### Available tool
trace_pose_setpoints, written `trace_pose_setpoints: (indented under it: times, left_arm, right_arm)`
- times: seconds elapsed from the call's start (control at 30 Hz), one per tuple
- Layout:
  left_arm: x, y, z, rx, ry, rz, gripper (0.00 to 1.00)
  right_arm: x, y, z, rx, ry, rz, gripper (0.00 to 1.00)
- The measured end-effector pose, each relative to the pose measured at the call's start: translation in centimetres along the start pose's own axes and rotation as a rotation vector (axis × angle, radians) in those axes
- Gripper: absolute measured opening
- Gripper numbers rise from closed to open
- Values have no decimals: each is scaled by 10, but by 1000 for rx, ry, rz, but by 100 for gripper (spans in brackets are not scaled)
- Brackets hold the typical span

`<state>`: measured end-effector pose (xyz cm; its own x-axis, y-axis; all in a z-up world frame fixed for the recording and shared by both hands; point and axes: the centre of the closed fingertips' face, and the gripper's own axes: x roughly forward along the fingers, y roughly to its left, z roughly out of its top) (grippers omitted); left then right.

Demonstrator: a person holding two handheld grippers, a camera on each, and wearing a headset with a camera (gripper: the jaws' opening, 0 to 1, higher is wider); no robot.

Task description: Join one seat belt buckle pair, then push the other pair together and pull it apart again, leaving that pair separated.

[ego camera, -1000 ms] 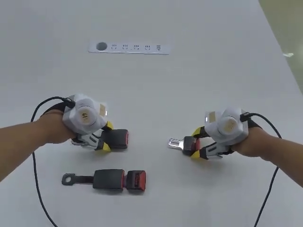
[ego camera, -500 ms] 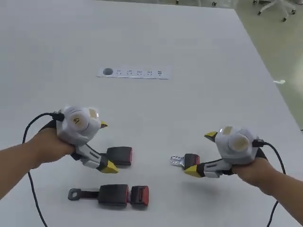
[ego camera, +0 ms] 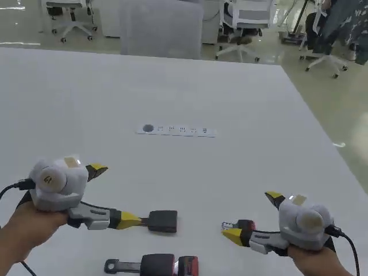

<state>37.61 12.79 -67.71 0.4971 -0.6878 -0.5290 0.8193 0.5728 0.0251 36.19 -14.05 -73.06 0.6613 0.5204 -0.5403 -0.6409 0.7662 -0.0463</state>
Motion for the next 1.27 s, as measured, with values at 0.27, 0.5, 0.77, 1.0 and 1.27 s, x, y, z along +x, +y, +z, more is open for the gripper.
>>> trace_pose_setpoints:
  times: [0.27,0.5,0.77,1.0,1.27]
  left_arm:
    - [-57,10,-12,-82,-74,65,100]
    - [-86,11,-23,-128,-123,107,100]
    - [-87,-2,-41,-146,-108,105,100]
    - [-84,-10,-39,-119,-96,93,100]
    - [-83,-8,-33,-93,-89,90,100]
  right_arm:
    - [-16,28,6,-9,-35,-23,99]
    - [-23,47,3,-27,-39,-28,100]
    - [-26,62,-9,-30,-17,-10,100]
    - [-29,69,-19,-55,2,4,100]
    - [-31,68,-27,-46,13,4,100]
